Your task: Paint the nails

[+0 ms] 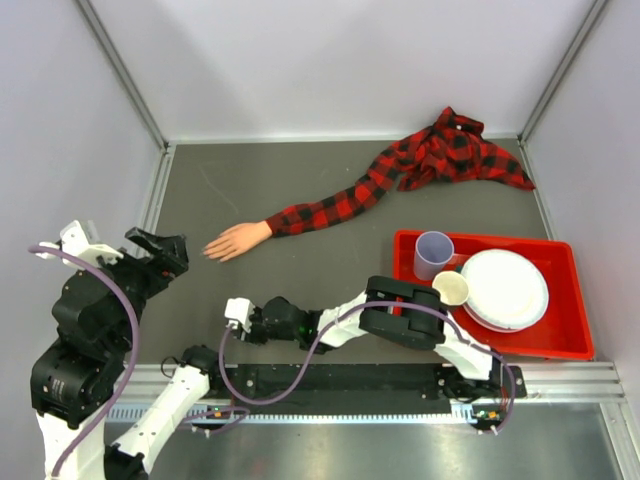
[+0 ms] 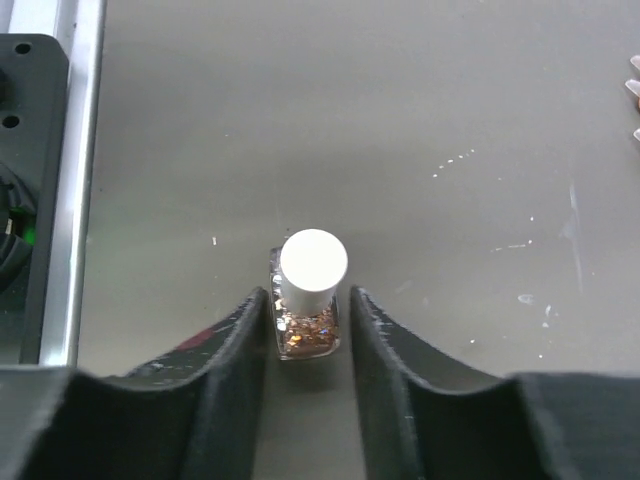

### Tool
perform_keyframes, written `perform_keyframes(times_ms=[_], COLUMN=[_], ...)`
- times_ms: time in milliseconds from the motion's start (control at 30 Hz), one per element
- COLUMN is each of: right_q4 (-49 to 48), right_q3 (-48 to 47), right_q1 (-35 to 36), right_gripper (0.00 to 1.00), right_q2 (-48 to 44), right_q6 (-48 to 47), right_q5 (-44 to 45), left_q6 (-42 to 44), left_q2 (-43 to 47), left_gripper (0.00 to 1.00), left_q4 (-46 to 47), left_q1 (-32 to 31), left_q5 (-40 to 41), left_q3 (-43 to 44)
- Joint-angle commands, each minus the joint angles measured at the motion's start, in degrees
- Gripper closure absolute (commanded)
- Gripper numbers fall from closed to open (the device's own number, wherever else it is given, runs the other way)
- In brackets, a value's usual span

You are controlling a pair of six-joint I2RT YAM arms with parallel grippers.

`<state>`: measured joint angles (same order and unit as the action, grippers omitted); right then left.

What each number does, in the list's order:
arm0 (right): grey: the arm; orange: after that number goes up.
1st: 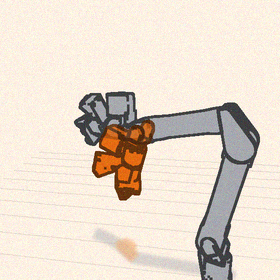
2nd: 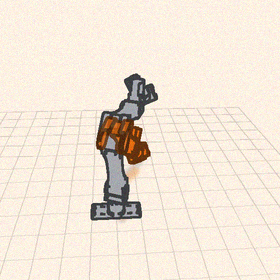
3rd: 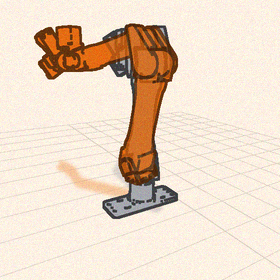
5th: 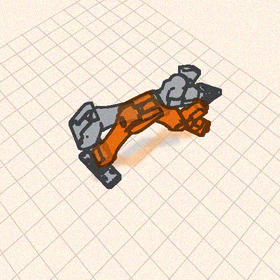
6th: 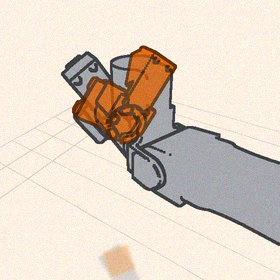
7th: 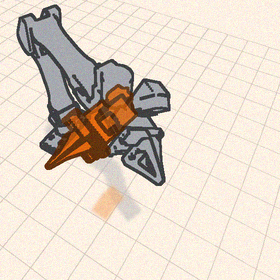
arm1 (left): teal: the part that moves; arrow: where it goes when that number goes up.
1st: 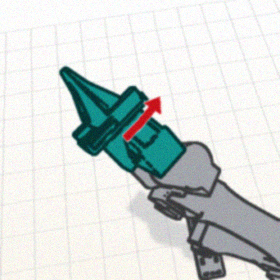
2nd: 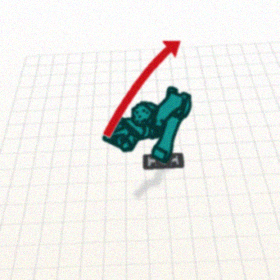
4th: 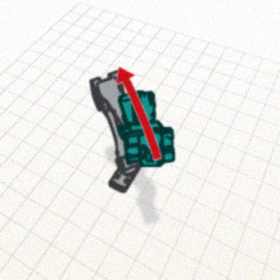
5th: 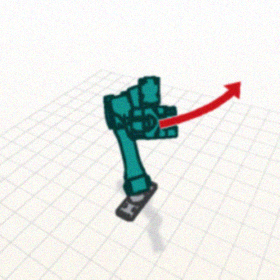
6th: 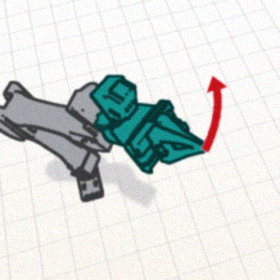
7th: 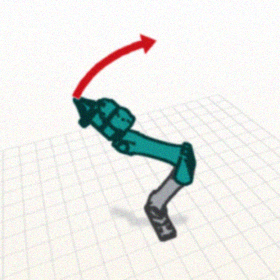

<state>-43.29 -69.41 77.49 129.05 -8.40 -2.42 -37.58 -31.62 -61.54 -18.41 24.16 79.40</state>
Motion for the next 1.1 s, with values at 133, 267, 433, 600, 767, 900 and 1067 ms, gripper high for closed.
perform_keyframes(times_ms=[133, 267, 433, 600, 767, 900, 1067], right_q4=[-3.1, 1.6, 8.4, 22.4, 37.0, 45.6, 54.4], right_q3=[2.3, 2.8, 7.6, 12.2, 15.3, 17.2, 17.1], right_q1=[0.6, 0.5, -0.6, -5.6, -14.1, -22.7, -32.0], right_gripper=[0.80, 0.97, 1.00, 1.00, 1.00, 1.00, 1.00], right_q2=[-3.1, -7.4, -20.0, -33.6, -47.7, -55.9, -61.5], right_q6=[-0.9, 0.1, 4.1, 11.8, 16.5, 19.1, 18.9], right_q5=[-3.6, -2.8, -4.2, -18.2, -28.5, -35.6, -40.8], left_q6=[0.4, 0.8, 2.9, 6.5, 9.1, 11.1, 7.3], left_q2=[-0.9, -1.1, -0.6, -0.6, -0.9, -3.4, -9.9], left_gripper=[0.08, 0.08, 0.14, 0.20, 0.28, 0.33, 0.33], left_q4=[1.2, 1.2, 3.4, 8.2, 18.0, 26.7, 34.5], left_q1=[0.3, 0.2, 0.2, 0.2, 0.2, 0.2, 0.0], left_q5=[-1.9, -2.2, -4.9, -12.7, -26.1, -48.7, -62.6], left_q3=[-1.5, -2.6, -5.0, -7.8, -12.8, -17.9, -21.6])
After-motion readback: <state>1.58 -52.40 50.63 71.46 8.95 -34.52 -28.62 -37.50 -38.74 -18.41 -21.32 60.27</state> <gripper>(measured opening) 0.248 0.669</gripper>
